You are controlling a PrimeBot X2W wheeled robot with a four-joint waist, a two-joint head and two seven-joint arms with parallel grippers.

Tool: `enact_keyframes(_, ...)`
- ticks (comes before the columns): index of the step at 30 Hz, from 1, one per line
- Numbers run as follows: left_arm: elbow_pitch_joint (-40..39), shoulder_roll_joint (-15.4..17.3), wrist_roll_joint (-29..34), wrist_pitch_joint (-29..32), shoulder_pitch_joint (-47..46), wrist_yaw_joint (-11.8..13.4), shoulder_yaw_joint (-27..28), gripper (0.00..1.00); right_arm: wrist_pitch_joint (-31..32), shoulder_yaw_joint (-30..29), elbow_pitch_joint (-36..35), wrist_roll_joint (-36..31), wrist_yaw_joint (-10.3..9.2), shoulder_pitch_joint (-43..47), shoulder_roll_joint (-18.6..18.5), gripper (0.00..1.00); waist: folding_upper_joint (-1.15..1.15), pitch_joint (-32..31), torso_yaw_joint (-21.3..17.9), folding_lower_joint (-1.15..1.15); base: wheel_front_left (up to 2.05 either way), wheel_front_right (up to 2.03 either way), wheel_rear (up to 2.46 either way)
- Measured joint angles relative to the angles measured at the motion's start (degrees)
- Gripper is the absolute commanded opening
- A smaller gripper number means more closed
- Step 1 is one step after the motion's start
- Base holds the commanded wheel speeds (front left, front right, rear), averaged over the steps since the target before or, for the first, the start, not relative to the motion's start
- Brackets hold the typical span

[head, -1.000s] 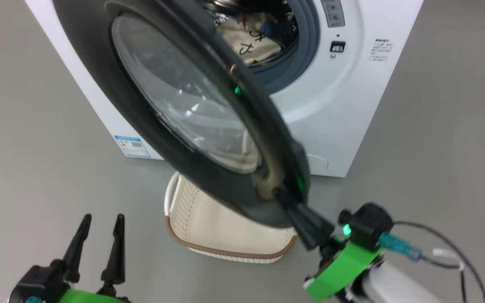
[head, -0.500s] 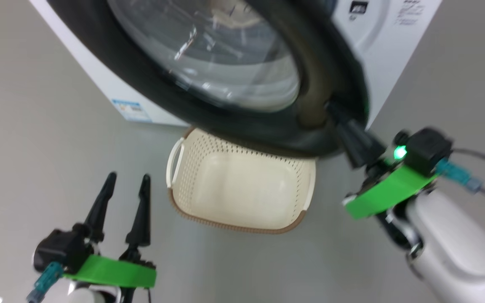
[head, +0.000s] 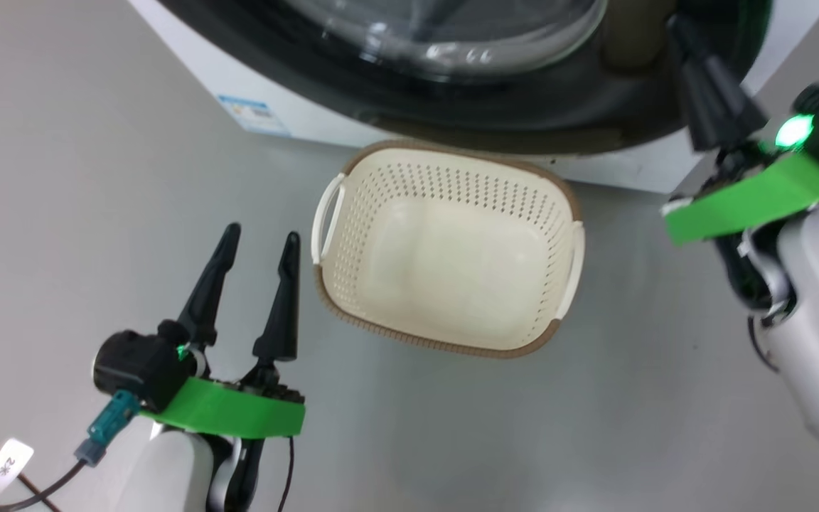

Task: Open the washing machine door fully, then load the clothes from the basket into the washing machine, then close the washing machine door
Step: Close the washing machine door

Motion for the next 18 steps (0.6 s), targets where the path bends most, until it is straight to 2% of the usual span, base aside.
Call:
enact_keyframes(9, -0.5, -0.7, 0.0, 0.0, -2.6, 0.0, -0.9, 1.0, 0.0, -5.1, 1.7, -0.3, 0.02, -4.9, 0.4, 0.0, 0.0, 3.8, 2.1, 0.0, 0.0, 0.0, 0.0)
enact_keyframes(18, -0.6, -1.2, 0.0, 0.0, -4.5, 0.0, -1.9, 1.0, -0.3, -8.0, 2.0, -2.6, 0.97, -6.3, 1.9, 0.0, 0.0, 6.0, 3.4, -0.01, 0.0, 0.0, 0.0)
